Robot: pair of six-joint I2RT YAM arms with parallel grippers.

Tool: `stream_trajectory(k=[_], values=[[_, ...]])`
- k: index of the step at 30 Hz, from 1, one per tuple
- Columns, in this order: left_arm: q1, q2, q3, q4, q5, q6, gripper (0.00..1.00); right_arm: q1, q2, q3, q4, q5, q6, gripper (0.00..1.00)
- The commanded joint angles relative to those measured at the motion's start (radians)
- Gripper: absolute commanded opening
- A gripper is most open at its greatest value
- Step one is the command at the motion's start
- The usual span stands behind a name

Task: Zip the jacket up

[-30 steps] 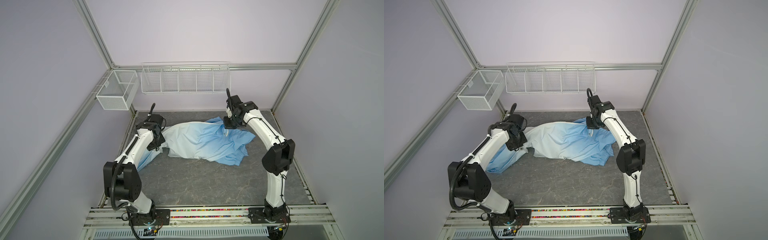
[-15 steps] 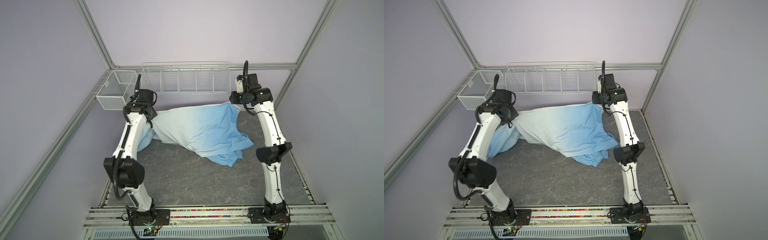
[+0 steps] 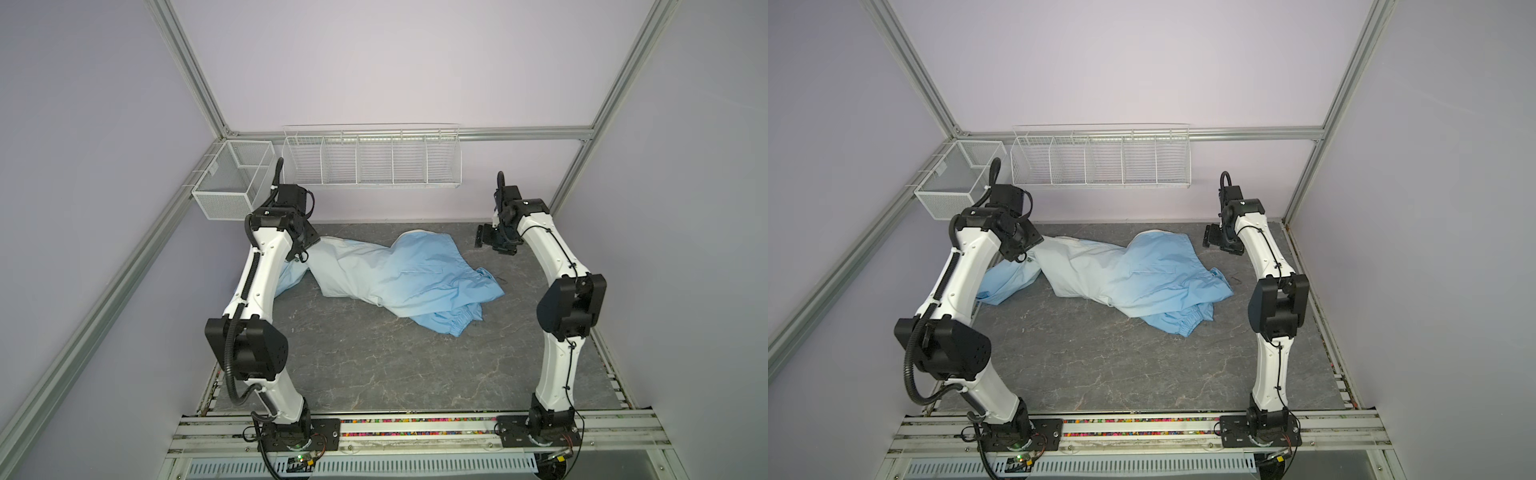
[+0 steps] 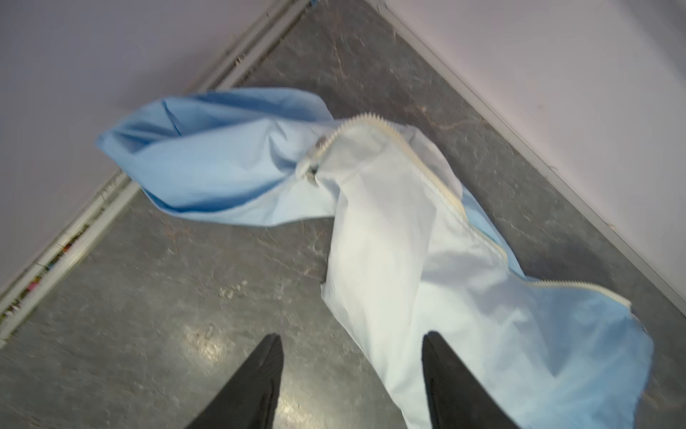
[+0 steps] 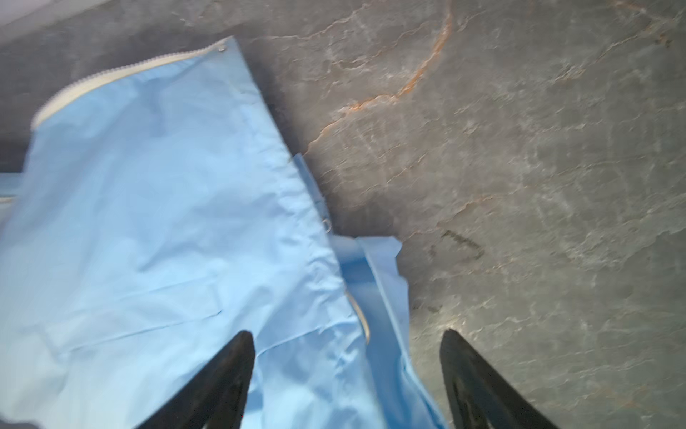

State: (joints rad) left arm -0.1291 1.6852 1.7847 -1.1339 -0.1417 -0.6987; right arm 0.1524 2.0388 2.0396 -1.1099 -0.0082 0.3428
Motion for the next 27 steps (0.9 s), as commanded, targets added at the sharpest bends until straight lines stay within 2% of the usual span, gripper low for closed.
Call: stream_trajectory(k=[1, 6, 9, 14, 17, 19, 21, 24, 27], values=[[-0.083, -0.078, -0.228, 0.077, 0.238, -0.136, 0.62, -0.001, -0.084, -0.152, 0.050, -0.111, -0.008, 0.85], [-0.247, -0.170, -0.588, 0.371, 0.387, -0.368, 0.63, 0.006, -0.159, -0.410, 0.143, -0.205, 0.010, 0.85], [-0.284, -0.137, -0.663, 0.485, 0.401, -0.438, 0.63, 0.009, -0.176, -0.502, 0.204, -0.244, 0.023, 0.85], [-0.285, -0.006, -0.615, 0.493, 0.380, -0.394, 0.63, 0.028, -0.159, -0.592, 0.251, -0.272, 0.043, 0.80], [-0.274, 0.083, -0.567, 0.495, 0.354, -0.349, 0.61, 0.045, -0.155, -0.636, 0.292, -0.309, 0.064, 0.67], [-0.263, 0.149, -0.517, 0.479, 0.326, -0.318, 0.59, 0.096, -0.154, -0.650, 0.298, -0.318, 0.065, 0.57], [-0.252, 0.221, -0.455, 0.457, 0.304, -0.281, 0.53, 0.141, -0.156, -0.666, 0.303, -0.318, 0.064, 0.48], [-0.238, 0.313, -0.350, 0.417, 0.281, -0.230, 0.49, 0.206, -0.159, -0.693, 0.316, -0.344, 0.070, 0.38], [-0.226, 0.390, -0.242, 0.379, 0.263, -0.184, 0.49, 0.271, -0.167, -0.715, 0.327, -0.360, 0.080, 0.33]])
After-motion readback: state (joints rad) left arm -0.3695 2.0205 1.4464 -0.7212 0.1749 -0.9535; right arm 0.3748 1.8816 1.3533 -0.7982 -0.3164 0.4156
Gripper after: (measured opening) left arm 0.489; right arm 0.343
